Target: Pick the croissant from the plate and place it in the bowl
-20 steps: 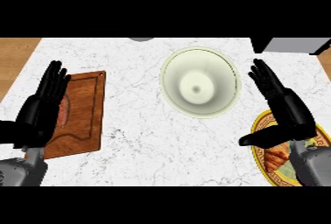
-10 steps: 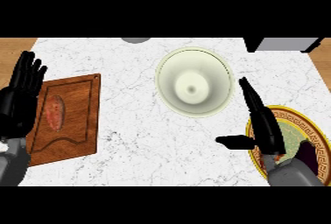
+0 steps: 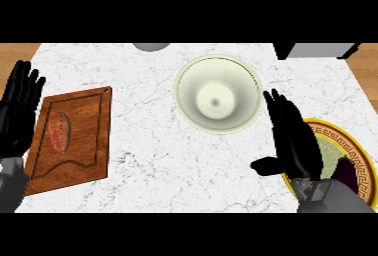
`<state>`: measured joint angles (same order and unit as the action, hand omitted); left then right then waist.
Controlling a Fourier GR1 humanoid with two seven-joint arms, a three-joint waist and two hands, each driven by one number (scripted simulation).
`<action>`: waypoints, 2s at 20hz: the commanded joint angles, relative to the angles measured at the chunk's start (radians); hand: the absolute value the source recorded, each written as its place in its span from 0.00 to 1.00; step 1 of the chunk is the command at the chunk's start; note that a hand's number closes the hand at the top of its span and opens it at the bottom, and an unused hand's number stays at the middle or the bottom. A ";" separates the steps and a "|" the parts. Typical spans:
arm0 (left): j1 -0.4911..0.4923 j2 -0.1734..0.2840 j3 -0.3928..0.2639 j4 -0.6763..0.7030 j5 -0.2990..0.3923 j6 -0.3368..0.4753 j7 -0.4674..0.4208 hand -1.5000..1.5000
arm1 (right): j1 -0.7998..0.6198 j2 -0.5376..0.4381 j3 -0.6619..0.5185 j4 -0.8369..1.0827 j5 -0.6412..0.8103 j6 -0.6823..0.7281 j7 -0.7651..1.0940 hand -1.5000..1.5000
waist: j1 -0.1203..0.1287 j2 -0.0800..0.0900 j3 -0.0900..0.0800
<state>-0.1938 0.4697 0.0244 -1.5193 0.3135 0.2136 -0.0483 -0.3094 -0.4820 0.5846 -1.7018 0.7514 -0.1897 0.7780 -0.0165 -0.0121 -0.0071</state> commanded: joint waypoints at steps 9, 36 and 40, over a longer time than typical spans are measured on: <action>-0.006 0.002 0.018 0.026 0.004 -0.028 -0.019 0.50 | -0.141 -0.001 -0.020 -0.126 -0.290 0.703 0.512 0.00 | 0.013 0.005 0.001; -0.031 -0.019 0.061 0.038 -0.017 -0.079 0.002 0.50 | 0.081 -0.093 -0.107 -0.043 -0.294 0.695 0.401 0.00 | 0.013 0.011 0.007; -0.047 -0.025 0.081 0.054 -0.019 -0.102 0.012 0.50 | 0.097 -0.089 -0.169 0.029 -0.224 0.662 0.271 0.00 | 0.015 0.012 0.007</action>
<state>-0.2260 0.4366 0.0822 -1.4827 0.2880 0.1469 -0.0488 -0.2390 -0.5852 0.4466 -1.7096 0.4760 0.4862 1.0277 -0.0023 -0.0006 -0.0003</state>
